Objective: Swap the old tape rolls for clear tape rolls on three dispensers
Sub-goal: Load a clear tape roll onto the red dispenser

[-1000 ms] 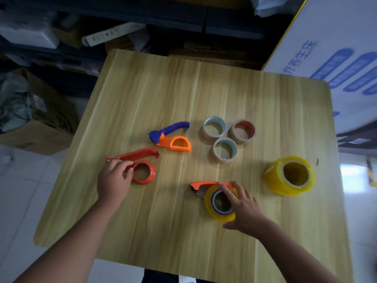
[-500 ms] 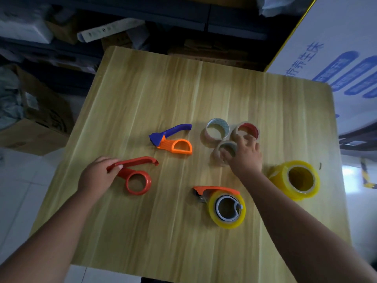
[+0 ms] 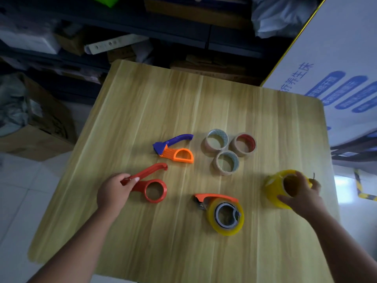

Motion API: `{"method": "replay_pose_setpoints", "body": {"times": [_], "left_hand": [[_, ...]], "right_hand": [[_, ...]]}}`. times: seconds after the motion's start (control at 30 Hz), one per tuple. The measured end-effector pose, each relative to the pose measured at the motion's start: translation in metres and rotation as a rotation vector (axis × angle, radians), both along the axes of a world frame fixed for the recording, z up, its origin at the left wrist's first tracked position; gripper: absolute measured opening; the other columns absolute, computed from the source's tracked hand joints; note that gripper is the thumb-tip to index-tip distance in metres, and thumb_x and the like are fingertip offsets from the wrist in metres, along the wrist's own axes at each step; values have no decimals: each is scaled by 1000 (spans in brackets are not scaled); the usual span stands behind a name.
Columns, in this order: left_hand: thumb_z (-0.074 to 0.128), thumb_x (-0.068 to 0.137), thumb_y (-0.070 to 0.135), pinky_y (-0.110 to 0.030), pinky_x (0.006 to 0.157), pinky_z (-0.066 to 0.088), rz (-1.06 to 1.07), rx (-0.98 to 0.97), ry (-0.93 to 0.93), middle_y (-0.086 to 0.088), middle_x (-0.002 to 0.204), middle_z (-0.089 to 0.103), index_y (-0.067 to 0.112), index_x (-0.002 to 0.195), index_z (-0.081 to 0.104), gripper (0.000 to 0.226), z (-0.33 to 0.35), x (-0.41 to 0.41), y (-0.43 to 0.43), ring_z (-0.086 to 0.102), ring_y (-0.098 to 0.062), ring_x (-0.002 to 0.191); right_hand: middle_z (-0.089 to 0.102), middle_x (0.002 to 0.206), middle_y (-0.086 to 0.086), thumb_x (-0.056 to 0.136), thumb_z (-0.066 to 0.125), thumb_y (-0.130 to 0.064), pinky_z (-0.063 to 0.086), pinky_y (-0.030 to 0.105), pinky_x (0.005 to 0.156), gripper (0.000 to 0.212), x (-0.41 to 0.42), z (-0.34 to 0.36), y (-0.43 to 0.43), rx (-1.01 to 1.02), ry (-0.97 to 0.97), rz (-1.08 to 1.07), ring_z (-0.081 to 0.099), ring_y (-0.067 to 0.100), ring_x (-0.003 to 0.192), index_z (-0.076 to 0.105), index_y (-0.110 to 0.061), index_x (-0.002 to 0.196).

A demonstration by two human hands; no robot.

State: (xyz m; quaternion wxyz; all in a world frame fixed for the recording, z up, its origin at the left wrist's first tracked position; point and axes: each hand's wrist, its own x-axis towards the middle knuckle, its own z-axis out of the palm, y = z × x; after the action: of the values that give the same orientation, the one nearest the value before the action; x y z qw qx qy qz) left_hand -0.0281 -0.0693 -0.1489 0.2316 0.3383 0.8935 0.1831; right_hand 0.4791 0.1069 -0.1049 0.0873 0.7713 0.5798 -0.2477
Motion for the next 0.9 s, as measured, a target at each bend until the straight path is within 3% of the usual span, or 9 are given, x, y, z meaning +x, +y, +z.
{"method": "replay_pose_setpoints", "body": {"times": [0.13,0.3,0.43,0.53,0.7,0.8,0.9], "left_hand": [[68,82,49,-33,70,48,56,23,-37,1,92,72,21,97,74,32,3,12,3,65,-21,85],[67,81,50,-34,73,51,71,45,-61,2,91,73,23,98,74,32,2,20,7,67,-22,88],[64,82,51,-34,73,53,39,31,-72,4,92,73,25,98,74,32,-1,22,9,67,-22,87],[63,81,54,-32,71,53,15,15,-98,8,89,72,27,97,74,33,-2,20,7,67,-18,84],[64,84,41,-34,76,53,91,85,-138,1,96,74,26,98,73,23,-3,5,-3,69,-22,89],[64,84,17,-37,81,53,154,172,-171,-3,102,73,23,108,68,25,-6,-6,-21,68,-24,93],[66,76,7,-39,77,53,91,305,-55,-3,100,69,18,105,62,31,-4,4,-41,65,-23,89]], "right_hand": [[7,160,16,64,89,-43,35,53,109,118,-2,-3,9,29,18,16,33,48,136,13,-39,154],[21,152,13,59,87,-49,45,55,99,109,-26,23,8,125,-3,127,49,52,118,22,-47,146],[19,154,9,61,86,-54,47,56,97,110,-92,56,-14,201,110,288,47,47,122,19,-46,147],[14,155,1,59,84,-60,50,50,95,112,-155,72,-46,182,252,436,50,38,123,18,-46,149],[11,157,5,63,78,-65,39,45,105,108,-243,65,-86,89,335,605,26,33,141,14,-50,149],[18,154,9,63,76,-65,41,44,105,109,-277,51,-99,72,378,628,33,35,137,13,-49,150],[13,156,10,64,75,-65,41,46,105,109,-298,37,-106,39,348,649,35,38,134,9,-49,150]]}}
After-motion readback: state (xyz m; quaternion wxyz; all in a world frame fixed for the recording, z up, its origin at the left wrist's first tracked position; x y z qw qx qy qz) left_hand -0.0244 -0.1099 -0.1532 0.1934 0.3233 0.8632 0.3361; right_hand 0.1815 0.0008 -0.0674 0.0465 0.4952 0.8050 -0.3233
